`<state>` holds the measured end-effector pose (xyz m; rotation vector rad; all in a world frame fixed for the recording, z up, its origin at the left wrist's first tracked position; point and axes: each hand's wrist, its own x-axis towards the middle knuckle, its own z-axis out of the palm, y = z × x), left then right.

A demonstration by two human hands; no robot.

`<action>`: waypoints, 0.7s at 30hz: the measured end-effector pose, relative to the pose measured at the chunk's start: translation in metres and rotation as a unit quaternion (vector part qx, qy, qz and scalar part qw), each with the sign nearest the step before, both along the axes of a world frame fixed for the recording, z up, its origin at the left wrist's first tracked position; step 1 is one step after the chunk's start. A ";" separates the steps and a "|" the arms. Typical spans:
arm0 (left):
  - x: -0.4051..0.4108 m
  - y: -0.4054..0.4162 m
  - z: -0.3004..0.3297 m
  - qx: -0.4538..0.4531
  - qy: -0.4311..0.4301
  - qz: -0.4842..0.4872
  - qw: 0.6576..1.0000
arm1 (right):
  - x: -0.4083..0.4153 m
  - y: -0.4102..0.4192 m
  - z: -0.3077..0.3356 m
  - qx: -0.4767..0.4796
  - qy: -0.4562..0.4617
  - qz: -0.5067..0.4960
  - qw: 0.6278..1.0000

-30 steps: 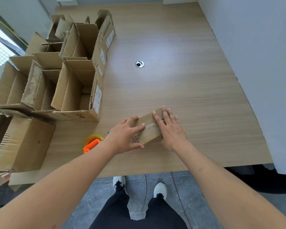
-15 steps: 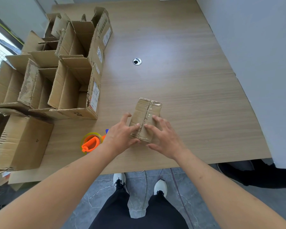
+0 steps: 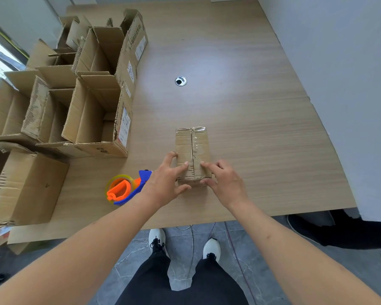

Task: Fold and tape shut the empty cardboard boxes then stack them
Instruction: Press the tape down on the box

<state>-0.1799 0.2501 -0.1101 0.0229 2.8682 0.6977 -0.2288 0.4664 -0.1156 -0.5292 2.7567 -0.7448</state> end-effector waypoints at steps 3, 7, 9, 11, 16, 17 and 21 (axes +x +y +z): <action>-0.001 -0.005 -0.003 0.006 0.020 -0.032 0.999 | -0.002 -0.004 0.003 -0.016 -0.035 -0.026 0.999; -0.006 -0.009 -0.003 -0.048 0.066 -0.075 0.994 | -0.001 -0.009 0.002 -0.023 -0.038 -0.047 0.998; -0.008 -0.007 -0.004 -0.080 0.076 -0.108 0.988 | 0.000 -0.010 0.003 -0.010 -0.034 -0.052 0.998; -0.006 -0.006 -0.008 -0.089 0.086 -0.116 0.986 | 0.001 -0.012 0.005 0.010 -0.026 -0.057 0.998; -0.003 -0.005 -0.011 -0.086 0.096 -0.098 0.987 | 0.005 -0.013 0.012 0.052 -0.020 -0.027 0.998; -0.003 -0.006 -0.011 -0.088 0.090 -0.099 0.987 | 0.006 -0.013 0.013 0.062 -0.018 -0.019 0.998; -0.003 -0.003 -0.007 -0.094 0.057 -0.098 0.989 | 0.005 -0.023 0.017 0.111 -0.012 0.010 0.994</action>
